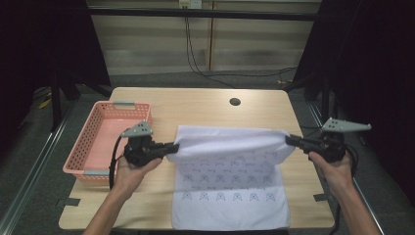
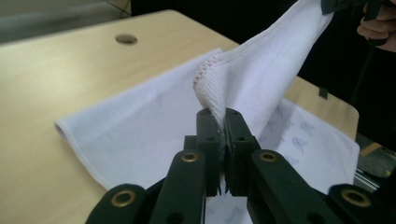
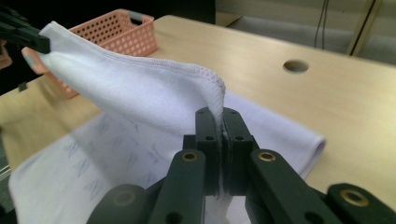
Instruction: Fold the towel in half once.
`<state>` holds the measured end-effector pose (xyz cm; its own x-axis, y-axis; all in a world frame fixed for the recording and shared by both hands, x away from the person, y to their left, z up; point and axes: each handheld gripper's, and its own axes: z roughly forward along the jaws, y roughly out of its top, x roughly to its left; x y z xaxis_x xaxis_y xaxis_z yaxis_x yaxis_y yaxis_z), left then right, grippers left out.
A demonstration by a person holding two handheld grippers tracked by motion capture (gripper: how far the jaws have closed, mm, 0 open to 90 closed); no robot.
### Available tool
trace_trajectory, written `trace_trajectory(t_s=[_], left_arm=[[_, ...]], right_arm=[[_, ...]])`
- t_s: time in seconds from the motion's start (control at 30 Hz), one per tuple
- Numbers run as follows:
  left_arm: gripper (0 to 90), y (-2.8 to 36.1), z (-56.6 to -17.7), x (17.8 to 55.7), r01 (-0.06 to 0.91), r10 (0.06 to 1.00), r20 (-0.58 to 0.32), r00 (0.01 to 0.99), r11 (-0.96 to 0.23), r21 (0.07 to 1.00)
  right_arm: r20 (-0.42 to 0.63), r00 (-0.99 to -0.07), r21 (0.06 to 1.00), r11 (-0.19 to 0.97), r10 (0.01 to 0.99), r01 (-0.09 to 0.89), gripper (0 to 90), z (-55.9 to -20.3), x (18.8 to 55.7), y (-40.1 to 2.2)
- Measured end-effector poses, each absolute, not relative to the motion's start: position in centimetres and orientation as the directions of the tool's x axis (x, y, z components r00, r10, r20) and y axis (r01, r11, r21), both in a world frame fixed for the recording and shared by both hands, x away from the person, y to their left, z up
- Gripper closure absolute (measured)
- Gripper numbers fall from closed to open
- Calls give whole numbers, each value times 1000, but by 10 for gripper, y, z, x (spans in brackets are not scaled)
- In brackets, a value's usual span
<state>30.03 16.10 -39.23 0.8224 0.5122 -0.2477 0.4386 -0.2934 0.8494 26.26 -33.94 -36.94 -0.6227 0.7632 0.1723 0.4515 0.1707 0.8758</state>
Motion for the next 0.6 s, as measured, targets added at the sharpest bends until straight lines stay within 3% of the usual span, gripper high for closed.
trace_trajectory(t_s=[0.27,0.6], left_arm=[[858,170,-448,257,499,486,-306,819,-340,797],[824,168,-471,230,510,419,-325,848,-475,717]], right_arm=[[268,-650,821,185,711,541,844,-432,202,-337],[259,-668,727,315,697,610,772,-463,161,-329]])
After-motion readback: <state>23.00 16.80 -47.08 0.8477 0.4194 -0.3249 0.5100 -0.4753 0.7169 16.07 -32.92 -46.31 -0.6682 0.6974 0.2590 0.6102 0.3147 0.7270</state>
